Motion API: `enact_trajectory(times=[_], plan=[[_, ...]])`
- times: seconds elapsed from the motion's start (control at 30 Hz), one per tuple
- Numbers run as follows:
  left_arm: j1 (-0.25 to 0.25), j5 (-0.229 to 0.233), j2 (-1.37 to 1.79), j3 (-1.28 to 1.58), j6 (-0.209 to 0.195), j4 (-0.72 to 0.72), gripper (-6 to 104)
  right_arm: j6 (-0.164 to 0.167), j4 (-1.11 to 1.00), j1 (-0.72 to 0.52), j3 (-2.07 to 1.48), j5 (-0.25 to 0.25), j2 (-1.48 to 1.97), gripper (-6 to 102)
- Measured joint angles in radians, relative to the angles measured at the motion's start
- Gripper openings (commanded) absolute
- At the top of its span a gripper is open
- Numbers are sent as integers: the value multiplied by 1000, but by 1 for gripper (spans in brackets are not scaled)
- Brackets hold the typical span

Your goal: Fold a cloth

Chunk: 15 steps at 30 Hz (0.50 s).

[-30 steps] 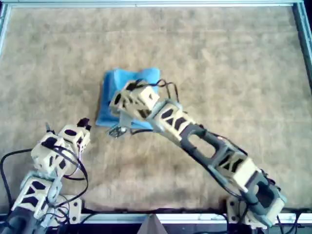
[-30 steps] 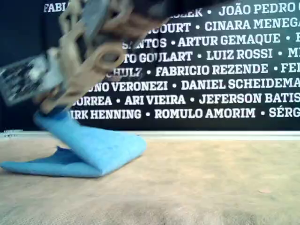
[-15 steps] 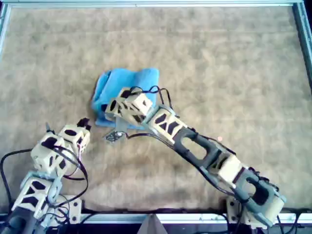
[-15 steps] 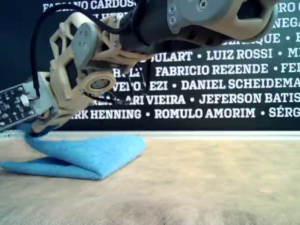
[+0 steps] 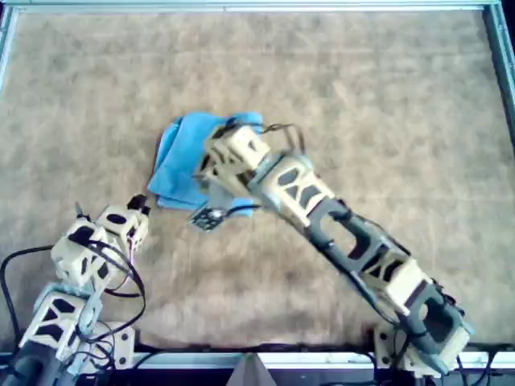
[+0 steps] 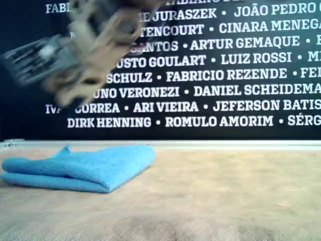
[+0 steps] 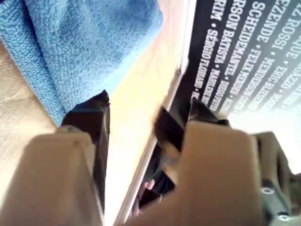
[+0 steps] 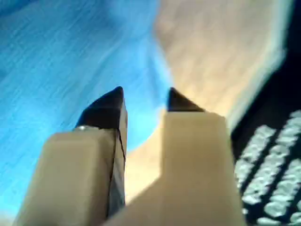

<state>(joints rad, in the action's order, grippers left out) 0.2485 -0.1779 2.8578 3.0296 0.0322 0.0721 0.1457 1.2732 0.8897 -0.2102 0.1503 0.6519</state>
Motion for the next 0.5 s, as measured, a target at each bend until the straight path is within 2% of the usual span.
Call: enact_trajectory(times=[0.07, 0.1, 0.23, 0.3, 0.4, 0.5], plan=[[0, 0, 0, 0, 0, 0, 61, -8, 104, -34, -2, 2, 15, -3], [0, 0, 0, 0, 0, 0, 61, 0, 155, -49, -2, 2, 15, -4], [0, 0, 0, 0, 0, 0, 61, -17, 311, -87, -2, -2, 15, 1], [0, 0, 0, 0, 0, 0, 60, -58, 331, -112, -2, -2, 21, 1], [0, 0, 0, 0, 0, 0, 60, -147, 342, -196, -32, -2, 101, 1], [0, 0, 0, 0, 0, 0, 60, -179, 344, -304, -163, -2, 261, 1]])
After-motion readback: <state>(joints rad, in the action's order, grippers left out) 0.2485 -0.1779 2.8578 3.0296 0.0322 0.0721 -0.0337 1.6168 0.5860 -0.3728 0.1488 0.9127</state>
